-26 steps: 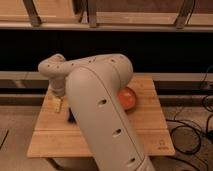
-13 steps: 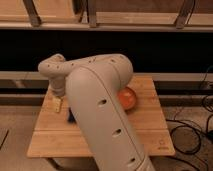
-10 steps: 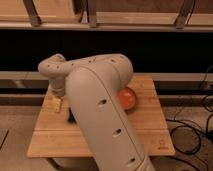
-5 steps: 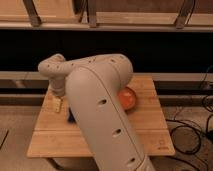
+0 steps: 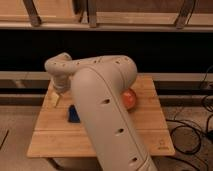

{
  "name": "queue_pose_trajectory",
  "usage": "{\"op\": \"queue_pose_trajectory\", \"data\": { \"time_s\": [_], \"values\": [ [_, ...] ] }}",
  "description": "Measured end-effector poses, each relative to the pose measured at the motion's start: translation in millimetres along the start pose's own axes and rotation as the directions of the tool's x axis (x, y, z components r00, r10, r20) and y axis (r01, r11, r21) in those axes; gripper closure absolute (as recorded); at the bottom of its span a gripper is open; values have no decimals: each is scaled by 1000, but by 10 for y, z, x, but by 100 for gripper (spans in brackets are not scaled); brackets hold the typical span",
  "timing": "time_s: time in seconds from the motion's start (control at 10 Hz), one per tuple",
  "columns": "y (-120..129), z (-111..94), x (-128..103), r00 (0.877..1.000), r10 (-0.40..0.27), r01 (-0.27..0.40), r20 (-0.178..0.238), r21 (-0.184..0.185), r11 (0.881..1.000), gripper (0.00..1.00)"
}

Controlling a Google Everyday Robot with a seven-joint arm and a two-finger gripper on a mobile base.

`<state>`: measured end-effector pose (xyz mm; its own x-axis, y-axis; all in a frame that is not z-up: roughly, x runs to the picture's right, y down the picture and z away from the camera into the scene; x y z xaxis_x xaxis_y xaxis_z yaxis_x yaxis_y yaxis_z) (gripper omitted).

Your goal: Wipe the white sponge on the table

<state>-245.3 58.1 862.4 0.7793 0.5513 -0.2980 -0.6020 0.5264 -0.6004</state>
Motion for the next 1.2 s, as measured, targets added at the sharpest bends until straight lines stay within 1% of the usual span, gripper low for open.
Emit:
{"op": "queue_pose_trajectory", "data": {
  "time_s": [0.1, 0.2, 0.3, 0.4, 0.6, 0.7, 1.0, 1.1, 1.2],
  "values": [
    [-66, 9, 52, 995, 92, -92, 23, 10, 996, 20],
    [-80, 25, 194, 984, 176, -177, 28, 15, 984, 20],
    [-2, 32, 413, 970, 243, -244, 19, 11, 970, 20],
    [90, 35, 604, 960, 281, -281, 4, 6, 960, 20],
    [224, 32, 867, 945, 326, -327, -17, 0, 945, 20],
    [240, 31, 906, 943, 332, -333, -20, 0, 943, 20],
    [267, 48, 860, 945, 326, -326, -20, -1, 945, 20],
    [245, 108, 816, 944, 329, -330, -25, -5, 944, 20],
    [213, 226, 775, 939, 343, -344, -39, -16, 939, 20]
  ]
}}
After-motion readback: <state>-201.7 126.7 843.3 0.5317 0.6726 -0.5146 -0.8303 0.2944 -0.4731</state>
